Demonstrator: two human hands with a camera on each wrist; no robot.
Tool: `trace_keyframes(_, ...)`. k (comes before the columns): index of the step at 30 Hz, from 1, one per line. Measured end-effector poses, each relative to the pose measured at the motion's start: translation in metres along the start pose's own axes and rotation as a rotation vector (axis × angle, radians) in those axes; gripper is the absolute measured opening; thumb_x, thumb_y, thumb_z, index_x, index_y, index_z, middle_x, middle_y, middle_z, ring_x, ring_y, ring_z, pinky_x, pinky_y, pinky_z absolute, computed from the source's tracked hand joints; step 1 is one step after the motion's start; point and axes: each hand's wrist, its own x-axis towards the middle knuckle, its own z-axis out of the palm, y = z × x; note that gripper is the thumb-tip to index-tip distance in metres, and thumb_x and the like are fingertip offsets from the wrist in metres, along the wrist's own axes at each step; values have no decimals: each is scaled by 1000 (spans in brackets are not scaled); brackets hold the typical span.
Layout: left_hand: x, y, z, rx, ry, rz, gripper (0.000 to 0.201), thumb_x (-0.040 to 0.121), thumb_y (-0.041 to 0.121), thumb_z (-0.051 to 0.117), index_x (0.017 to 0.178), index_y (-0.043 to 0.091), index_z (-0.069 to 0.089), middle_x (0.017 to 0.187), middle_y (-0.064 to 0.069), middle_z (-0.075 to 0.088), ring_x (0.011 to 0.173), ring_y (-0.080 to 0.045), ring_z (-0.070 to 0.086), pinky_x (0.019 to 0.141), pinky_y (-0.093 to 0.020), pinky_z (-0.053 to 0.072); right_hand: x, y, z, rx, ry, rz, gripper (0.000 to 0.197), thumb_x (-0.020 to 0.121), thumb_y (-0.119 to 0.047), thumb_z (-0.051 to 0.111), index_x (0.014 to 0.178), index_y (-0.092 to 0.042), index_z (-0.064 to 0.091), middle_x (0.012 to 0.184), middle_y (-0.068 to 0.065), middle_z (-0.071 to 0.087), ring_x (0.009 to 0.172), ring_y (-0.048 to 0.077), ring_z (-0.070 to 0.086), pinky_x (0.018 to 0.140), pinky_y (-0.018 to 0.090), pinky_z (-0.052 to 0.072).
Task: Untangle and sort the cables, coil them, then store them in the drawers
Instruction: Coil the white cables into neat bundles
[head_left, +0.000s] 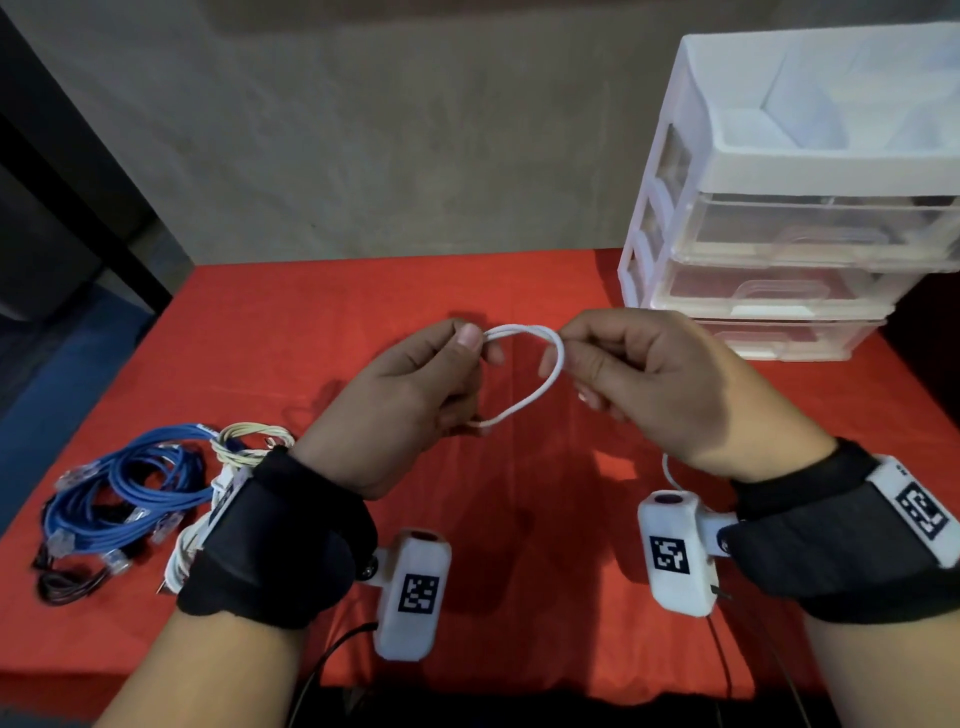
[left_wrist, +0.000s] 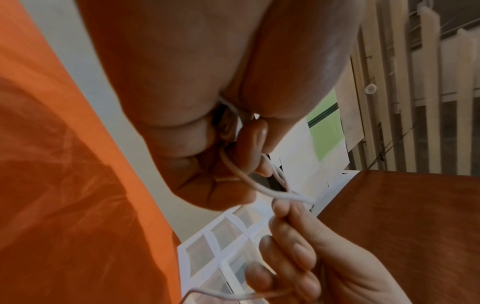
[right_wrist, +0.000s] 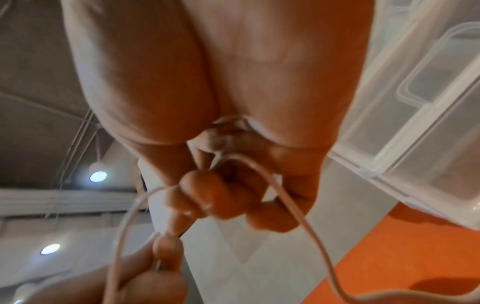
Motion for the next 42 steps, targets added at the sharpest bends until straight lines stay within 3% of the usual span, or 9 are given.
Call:
trace_keyframes(7, 4, -2, 2, -133, 8, -6, 23, 98, 29, 49, 91, 9, 57, 85, -3, 57, 98, -14, 67, 81, -35, 57, 5, 7, -2, 249, 251, 87, 23, 103, -18, 56, 89, -10, 72, 59, -2, 48, 58, 10, 42, 56, 20, 34)
trace_keyframes(11, 5, 0, 2, -173, 82, 10, 23, 102, 27, 47, 90, 11, 59, 81, 0, 58, 83, -10, 65, 77, -31, 58, 4, 3, 0, 368, 250, 100, 24, 102, -20, 57, 85, -15, 73, 61, -3, 52, 60, 8, 45, 61, 21, 36)
trace_keyframes(16, 9, 1, -2, -359, 256, 25, 23, 105, 28, 46, 90, 15, 58, 73, 7, 48, 57, -3, 44, 63, -24, 50, 1, 4, -1, -138, 147, 65, 17, 98, -31, 65, 87, -27, 77, 74, -9, 65, 67, 0, 56, 67, 16, 41)
trace_keyframes(21, 11, 0, 8, -521, 264, -85, 24, 104, 31, 49, 87, 18, 60, 65, 8, 46, 52, -1, 43, 53, -19, 47, 6, 4, 16, 273, 238, 138, 13, 98, -16, 66, 96, -8, 76, 76, 13, 75, 68, 14, 70, 66, 23, 55)
trace_keyframes(25, 11, -4, 18, -461, 238, -131, 24, 103, 37, 47, 91, 21, 60, 67, 6, 55, 55, -2, 54, 55, -19, 53, 9, -2, 33, 644, 331, 130, 11, 96, -5, 64, 98, 1, 72, 97, 18, 76, 94, 29, 76, 80, 30, 60)
trace_keyframes(30, 13, -9, 14, -468, 252, -90, 36, 105, 36, 46, 124, 8, 57, 101, -9, 64, 79, -12, 63, 72, -26, 56, 5, -2, 44, 613, 226, 86, 12, 94, -2, 65, 101, 1, 75, 103, 10, 78, 95, 23, 76, 83, 27, 59)
trace_keyframes(35, 8, -10, 19, -319, 400, 30, 25, 107, 29, 44, 95, 11, 57, 76, -4, 61, 63, -15, 60, 65, -33, 56, 2, -4, 43, 399, 5, 141, 13, 91, -21, 70, 98, -14, 79, 95, -2, 79, 89, 6, 72, 79, 14, 50)
trace_keyframes(38, 8, -11, 25, -3, 486, 185, 27, 107, 25, 45, 89, 13, 59, 70, -6, 59, 63, -19, 56, 67, -37, 52, 2, -6, 41, 424, 90, 145, 29, 84, -40, 67, 94, -15, 76, 82, 5, 73, 69, 13, 66, 63, 25, 50)
trace_keyframes(42, 5, -9, 28, 140, 397, 274, 24, 107, 21, 45, 93, 14, 63, 73, -11, 52, 66, -22, 48, 65, -39, 45, 4, -3, 42, 460, 133, 176, 11, 93, -18, 69, 91, -8, 73, 76, 12, 70, 60, 20, 66, 55, 31, 54)
